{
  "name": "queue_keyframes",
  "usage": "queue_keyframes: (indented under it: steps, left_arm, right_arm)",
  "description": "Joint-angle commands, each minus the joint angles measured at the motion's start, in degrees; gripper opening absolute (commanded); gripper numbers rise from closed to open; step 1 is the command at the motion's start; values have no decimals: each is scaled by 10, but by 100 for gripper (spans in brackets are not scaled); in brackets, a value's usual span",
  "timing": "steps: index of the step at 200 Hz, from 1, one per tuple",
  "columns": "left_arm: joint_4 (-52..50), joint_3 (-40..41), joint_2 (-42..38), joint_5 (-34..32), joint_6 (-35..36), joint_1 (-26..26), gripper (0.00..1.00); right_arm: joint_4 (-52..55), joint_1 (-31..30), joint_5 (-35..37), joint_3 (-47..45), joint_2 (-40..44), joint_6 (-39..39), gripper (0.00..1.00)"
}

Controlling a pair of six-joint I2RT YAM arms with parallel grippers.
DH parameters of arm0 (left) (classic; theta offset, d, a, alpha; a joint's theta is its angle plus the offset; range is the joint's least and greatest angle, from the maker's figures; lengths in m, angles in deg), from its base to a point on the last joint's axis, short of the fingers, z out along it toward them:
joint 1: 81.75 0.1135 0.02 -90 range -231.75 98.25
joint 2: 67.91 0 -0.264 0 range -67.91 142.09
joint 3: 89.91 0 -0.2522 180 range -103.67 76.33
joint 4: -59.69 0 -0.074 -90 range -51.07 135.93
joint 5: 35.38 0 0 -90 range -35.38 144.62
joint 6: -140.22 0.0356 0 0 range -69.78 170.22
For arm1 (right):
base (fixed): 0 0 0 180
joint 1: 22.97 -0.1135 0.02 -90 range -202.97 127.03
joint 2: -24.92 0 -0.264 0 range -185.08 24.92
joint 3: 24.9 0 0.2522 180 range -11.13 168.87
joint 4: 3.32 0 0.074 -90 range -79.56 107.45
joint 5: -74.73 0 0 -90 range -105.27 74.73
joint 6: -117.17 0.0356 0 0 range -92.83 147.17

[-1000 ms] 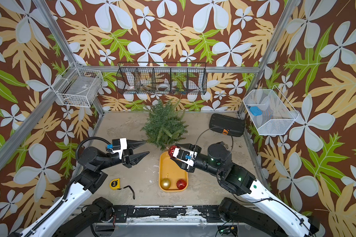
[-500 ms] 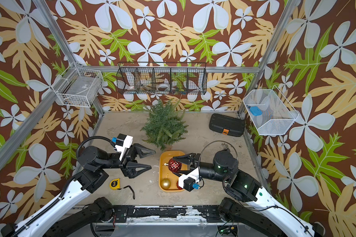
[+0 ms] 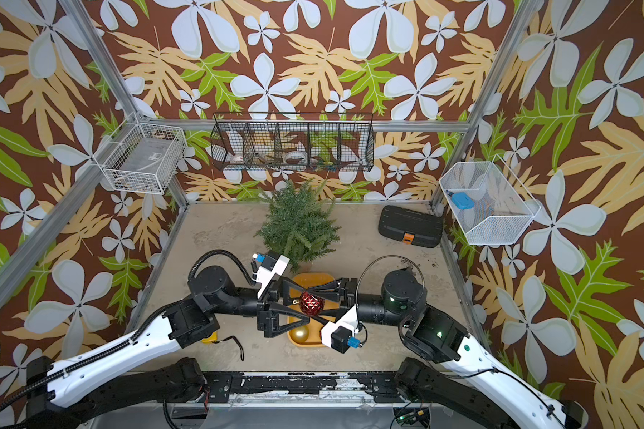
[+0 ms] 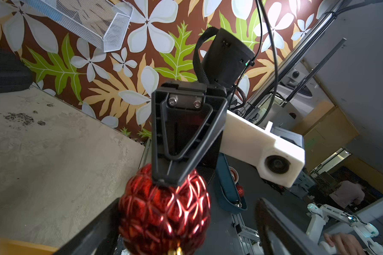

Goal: Decorate the small christmas tree with ornaments
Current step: Pick up an ornament from the container.

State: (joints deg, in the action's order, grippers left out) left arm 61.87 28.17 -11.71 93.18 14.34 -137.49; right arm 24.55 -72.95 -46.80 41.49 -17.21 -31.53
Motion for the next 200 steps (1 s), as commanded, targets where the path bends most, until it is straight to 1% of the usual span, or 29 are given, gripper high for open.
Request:
queue_keyframes:
  steps: [1, 23, 41, 68, 84, 119, 136, 154, 162, 174, 193, 200]
  left_arm:
    - [7, -9, 7, -1, -4, -5, 87]
    - [5, -9, 12, 0, 0, -6, 81]
    - [0, -8, 8, -12, 7, -7, 76]
    - [-1, -11, 8, -20, 5, -6, 65]
    - [-1, -11, 6, -21, 5, -6, 60]
    - [0, -10, -1, -29, 2, -6, 57]
    - [4, -10, -4, -30, -2, -6, 56]
    - [8, -9, -8, -33, -5, -6, 55]
    - [14, -7, -11, -35, -10, -6, 55]
    - [29, -2, -16, -39, -20, -6, 54]
    - [53, 4, -24, -48, -36, -6, 53]
    - [60, 5, -27, -50, -42, -6, 52]
  right_arm:
    - [-13, 0, 1, 1, -1, 1, 53]
    - [-13, 0, -3, 3, 0, 2, 53]
    - [-11, 0, -6, 2, 3, 3, 53]
    - [-9, 0, -7, -1, 6, 3, 55]
    - [-10, 0, -10, -3, 7, 4, 56]
    - [-12, 0, -21, -3, 8, 8, 58]
    - [-17, 0, -21, -3, 8, 13, 62]
    - [-29, 0, -21, -8, 12, 25, 68]
    - [-45, 0, -21, -12, 15, 37, 70]
    - [-67, 0, -44, -18, 19, 56, 72]
    - [-121, 0, -57, -35, 30, 94, 81]
    - [-144, 0, -60, -43, 34, 107, 81]
